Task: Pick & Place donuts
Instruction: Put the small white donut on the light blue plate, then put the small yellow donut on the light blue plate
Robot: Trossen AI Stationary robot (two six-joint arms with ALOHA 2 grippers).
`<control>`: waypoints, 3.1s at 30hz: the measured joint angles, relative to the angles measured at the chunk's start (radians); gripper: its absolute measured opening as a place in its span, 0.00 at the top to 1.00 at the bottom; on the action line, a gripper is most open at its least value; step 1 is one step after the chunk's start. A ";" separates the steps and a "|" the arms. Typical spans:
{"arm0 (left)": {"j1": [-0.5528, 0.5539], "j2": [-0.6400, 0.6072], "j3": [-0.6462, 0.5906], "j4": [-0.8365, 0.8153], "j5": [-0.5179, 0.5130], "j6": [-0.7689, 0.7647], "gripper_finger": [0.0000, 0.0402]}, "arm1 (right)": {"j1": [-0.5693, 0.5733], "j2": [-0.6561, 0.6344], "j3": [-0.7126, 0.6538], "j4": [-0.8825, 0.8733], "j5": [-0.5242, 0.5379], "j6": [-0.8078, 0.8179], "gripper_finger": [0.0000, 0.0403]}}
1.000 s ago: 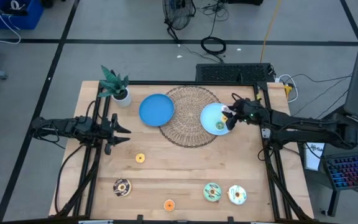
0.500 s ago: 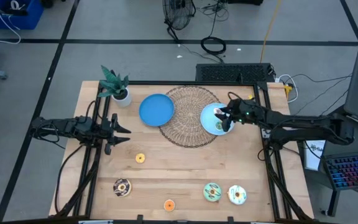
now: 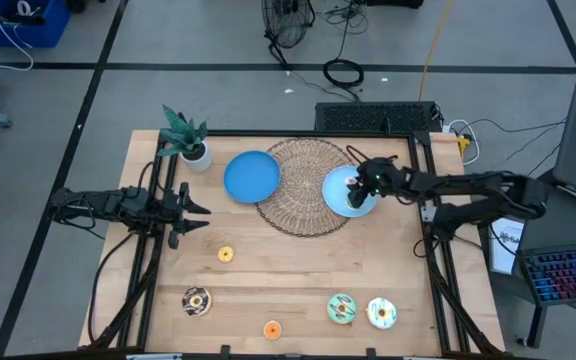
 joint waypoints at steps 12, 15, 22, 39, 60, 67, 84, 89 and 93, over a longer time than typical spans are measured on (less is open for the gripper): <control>0.000 0.000 0.000 0.000 0.000 0.000 0.63 | -0.039 0.078 0.047 -0.100 0.053 -0.055 0.59; 0.000 0.000 0.000 0.000 0.000 0.000 0.63 | -0.045 0.086 0.047 -0.116 0.082 -0.059 0.59; 0.000 0.000 0.000 0.000 0.000 0.000 0.63 | -0.045 0.085 0.047 -0.111 0.080 -0.059 0.59; 0.000 0.000 0.000 0.000 0.000 0.000 0.63 | -0.045 0.081 0.047 -0.107 0.081 -0.059 0.43; 0.000 0.000 0.000 0.000 0.000 0.000 0.63 | 0.008 -0.137 0.047 0.004 -0.170 0.187 0.40; 0.000 0.000 0.000 0.000 0.000 0.000 0.63 | 0.112 -0.196 0.047 0.201 -0.527 0.237 0.40; 0.000 0.000 0.000 0.000 0.000 0.000 0.63 | 0.306 -0.469 0.046 -0.029 -0.340 0.080 0.40; 0.000 0.000 0.000 0.000 0.000 0.000 0.63 | 0.389 -0.562 0.046 -0.135 -0.158 0.002 0.40; 0.000 0.000 0.000 0.000 0.000 0.000 0.63 | 0.445 -0.626 0.014 -0.166 -0.024 -0.042 0.40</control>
